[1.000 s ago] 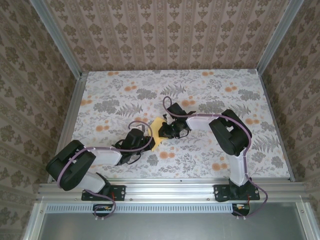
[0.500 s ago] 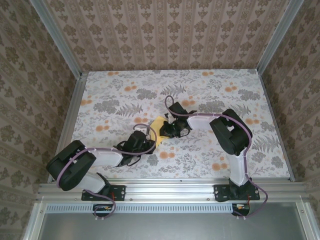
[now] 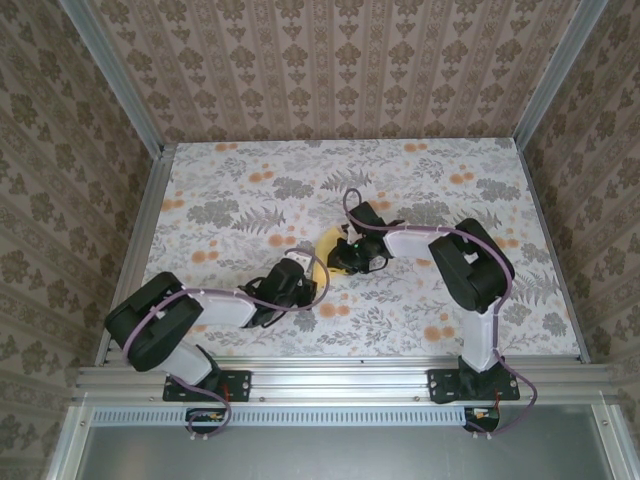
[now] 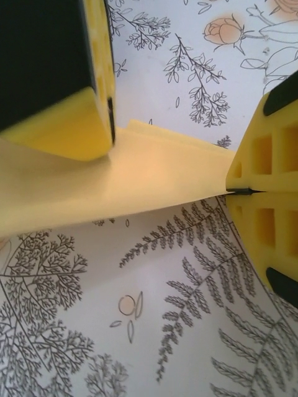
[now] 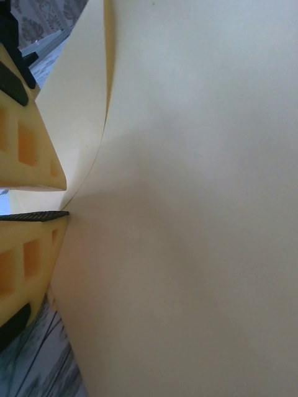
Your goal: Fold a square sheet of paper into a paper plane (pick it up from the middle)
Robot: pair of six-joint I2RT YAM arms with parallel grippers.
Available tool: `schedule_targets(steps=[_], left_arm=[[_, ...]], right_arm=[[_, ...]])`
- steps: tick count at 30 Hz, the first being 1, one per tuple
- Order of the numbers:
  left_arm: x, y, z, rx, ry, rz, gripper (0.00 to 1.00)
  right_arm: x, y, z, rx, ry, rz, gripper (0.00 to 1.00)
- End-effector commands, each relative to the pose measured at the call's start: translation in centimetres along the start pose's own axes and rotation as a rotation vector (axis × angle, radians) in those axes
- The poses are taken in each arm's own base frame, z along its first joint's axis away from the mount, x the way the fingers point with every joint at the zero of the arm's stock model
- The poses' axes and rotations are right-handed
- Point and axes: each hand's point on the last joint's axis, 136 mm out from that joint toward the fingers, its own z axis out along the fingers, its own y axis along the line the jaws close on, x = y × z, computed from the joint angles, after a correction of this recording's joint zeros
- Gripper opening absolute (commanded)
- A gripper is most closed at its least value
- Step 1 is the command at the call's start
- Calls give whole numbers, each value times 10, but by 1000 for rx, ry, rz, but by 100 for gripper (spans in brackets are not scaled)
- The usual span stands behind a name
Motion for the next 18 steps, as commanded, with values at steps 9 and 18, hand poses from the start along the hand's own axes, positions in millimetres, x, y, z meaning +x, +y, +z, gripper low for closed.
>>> schedule_targets(steps=[9,18], left_arm=[[21,8,7,-47,104,176,0],[17,4,7,-24,90,239,0]], right_arm=[[-5,28,-19,-101,-20,-35,16],[-3,24,3,-77,42,-38,14]])
